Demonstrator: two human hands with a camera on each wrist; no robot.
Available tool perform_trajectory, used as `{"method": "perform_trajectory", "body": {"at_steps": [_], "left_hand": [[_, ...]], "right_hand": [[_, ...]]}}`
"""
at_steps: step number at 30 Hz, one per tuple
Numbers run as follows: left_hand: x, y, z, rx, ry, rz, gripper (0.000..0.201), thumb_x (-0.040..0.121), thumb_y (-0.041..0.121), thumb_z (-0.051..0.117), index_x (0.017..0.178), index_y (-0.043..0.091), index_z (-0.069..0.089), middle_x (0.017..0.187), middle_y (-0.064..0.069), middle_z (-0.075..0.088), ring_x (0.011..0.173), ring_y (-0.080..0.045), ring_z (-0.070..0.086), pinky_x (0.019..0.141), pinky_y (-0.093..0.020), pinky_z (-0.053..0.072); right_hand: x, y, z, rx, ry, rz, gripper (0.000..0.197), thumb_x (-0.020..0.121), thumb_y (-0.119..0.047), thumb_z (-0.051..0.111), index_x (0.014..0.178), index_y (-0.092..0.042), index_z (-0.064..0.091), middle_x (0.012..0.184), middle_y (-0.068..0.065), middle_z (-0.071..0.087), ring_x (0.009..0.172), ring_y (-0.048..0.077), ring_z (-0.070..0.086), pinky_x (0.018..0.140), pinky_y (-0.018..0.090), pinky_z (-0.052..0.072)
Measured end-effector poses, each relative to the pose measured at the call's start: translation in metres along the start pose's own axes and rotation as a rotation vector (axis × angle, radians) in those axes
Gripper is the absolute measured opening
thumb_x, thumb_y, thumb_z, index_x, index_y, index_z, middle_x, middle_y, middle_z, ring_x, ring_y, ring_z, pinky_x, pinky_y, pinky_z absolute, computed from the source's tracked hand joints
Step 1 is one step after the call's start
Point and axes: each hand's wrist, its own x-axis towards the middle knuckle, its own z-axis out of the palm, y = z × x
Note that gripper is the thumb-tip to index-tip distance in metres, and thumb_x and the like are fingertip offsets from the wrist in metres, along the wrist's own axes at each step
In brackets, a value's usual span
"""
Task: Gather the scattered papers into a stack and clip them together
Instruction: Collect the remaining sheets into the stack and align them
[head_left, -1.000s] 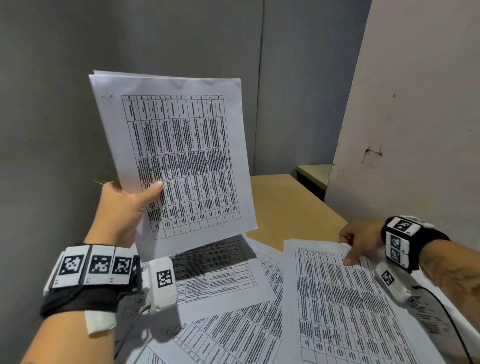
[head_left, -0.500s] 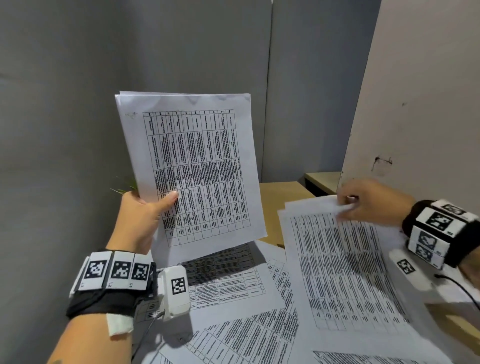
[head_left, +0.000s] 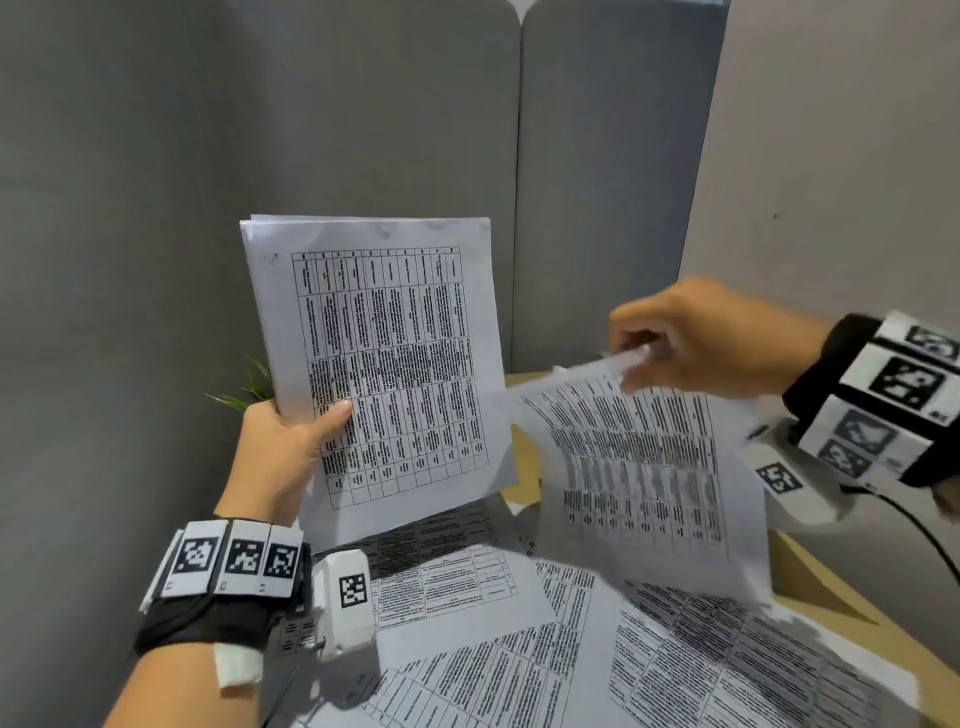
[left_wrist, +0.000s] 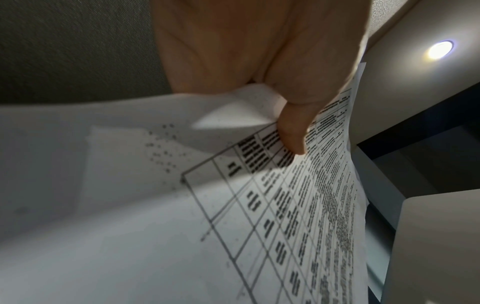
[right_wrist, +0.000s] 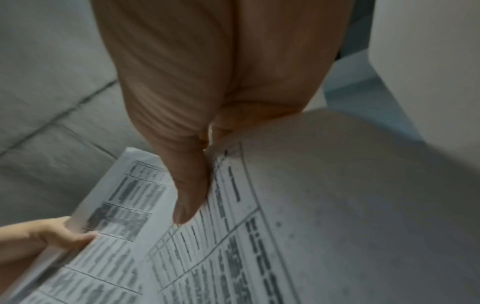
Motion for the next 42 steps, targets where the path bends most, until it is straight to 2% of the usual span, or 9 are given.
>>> {"method": "perform_trajectory", "body": {"at_steps": [7, 10, 14, 16, 23, 30, 34, 37, 42], "left_hand": [[0.007, -0.005, -0.006, 0.043, 0.080, -0.021, 0.041, 0.082, 0.014, 0.074, 0.053, 0.013, 0.045, 0.043, 0.009, 0.052, 0.046, -0.009, 0.055, 0.056, -0.007, 0.045], [0.006, -0.005, -0.010, 0.051, 0.116, -0.079, 0.052, 0.072, 0.032, 0.077, 0.048, 0.012, 0.034, 0.046, 0.000, 0.035, 0.038, -0.013, 0.031, 0.061, -0.023, 0.041], [0.005, -0.005, -0.006, -0.024, 0.124, -0.031, 0.056, 0.080, 0.020, 0.074, 0.066, -0.023, 0.041, 0.072, 0.011, 0.042, 0.041, -0.005, 0.046, 0.073, -0.027, 0.048], [0.005, -0.006, -0.004, -0.030, 0.143, -0.015, 0.028, 0.086, 0.009, 0.070, 0.077, -0.013, 0.056, 0.083, 0.000, 0.067, 0.049, 0.004, 0.054, 0.084, -0.029, 0.050], [0.004, -0.001, -0.002, -0.053, 0.116, -0.049, 0.028, 0.083, 0.012, 0.072, 0.069, -0.005, 0.053, 0.092, -0.008, 0.066, 0.084, -0.021, 0.065, 0.100, -0.041, 0.046], [0.002, 0.001, 0.000, -0.047, 0.123, -0.093, 0.041, 0.081, 0.017, 0.073, 0.055, 0.002, 0.045, 0.062, -0.008, 0.064, 0.066, -0.013, 0.065, 0.087, -0.023, 0.045], [0.004, -0.003, -0.004, -0.028, 0.099, -0.092, 0.033, 0.069, 0.028, 0.076, 0.067, 0.005, 0.053, 0.089, -0.014, 0.052, 0.079, -0.024, 0.054, 0.085, -0.024, 0.044], [0.008, -0.009, -0.005, -0.044, 0.075, -0.059, 0.043, 0.074, 0.021, 0.076, 0.103, -0.005, 0.060, 0.091, -0.008, 0.061, 0.075, -0.016, 0.066, 0.083, -0.024, 0.052], [0.006, -0.012, -0.001, -0.003, 0.088, -0.060, 0.013, 0.085, 0.002, 0.068, 0.098, 0.005, 0.067, 0.094, 0.004, 0.075, 0.087, -0.005, 0.072, 0.078, -0.022, 0.054]], "right_hand": [[-0.021, 0.073, -0.013, 0.093, 0.062, 0.309, 0.015, 0.084, -0.015, 0.078, 0.076, -0.018, 0.065, 0.068, 0.003, 0.064, 0.065, 0.017, 0.059, 0.061, 0.028, 0.044], [-0.032, 0.101, -0.024, 0.303, 0.040, 0.404, 0.008, 0.079, -0.026, 0.080, 0.080, -0.023, 0.072, 0.075, 0.002, 0.075, 0.068, 0.017, 0.070, 0.067, 0.035, 0.054], [-0.054, 0.141, 0.019, 0.613, -0.092, 0.635, 0.064, 0.051, -0.059, 0.090, 0.090, -0.011, 0.073, 0.088, 0.017, 0.077, 0.082, 0.036, 0.074, 0.077, 0.043, 0.059], [-0.067, 0.157, 0.052, 0.692, -0.218, 0.747, 0.090, 0.033, -0.066, 0.092, 0.098, -0.006, 0.072, 0.094, 0.022, 0.075, 0.089, 0.043, 0.071, 0.086, 0.055, 0.056], [-0.078, 0.129, 0.130, 0.410, -0.756, 0.736, 0.016, 0.087, -0.026, 0.075, 0.098, -0.016, 0.071, 0.072, -0.008, 0.070, 0.059, -0.002, 0.064, 0.059, 0.017, 0.053], [-0.058, 0.119, 0.147, 0.390, -0.677, 0.610, 0.024, 0.086, -0.030, 0.075, 0.087, -0.008, 0.064, 0.082, 0.000, 0.064, 0.076, 0.013, 0.056, 0.075, 0.029, 0.046], [-0.043, 0.122, 0.149, 0.624, -0.577, 0.694, 0.006, 0.089, -0.014, 0.072, 0.093, -0.010, 0.069, 0.096, 0.003, 0.074, 0.084, 0.013, 0.067, 0.085, 0.031, 0.054], [-0.033, 0.128, 0.156, 0.494, -0.578, 0.795, 0.021, 0.091, -0.020, 0.071, 0.085, -0.003, 0.060, 0.082, 0.002, 0.062, 0.076, 0.014, 0.056, 0.073, 0.029, 0.047], [-0.048, 0.139, 0.180, 0.240, -0.691, 0.825, 0.029, 0.098, -0.004, 0.057, 0.079, -0.017, 0.039, 0.050, 0.007, 0.051, 0.049, 0.019, 0.044, 0.050, 0.028, 0.038]]}}
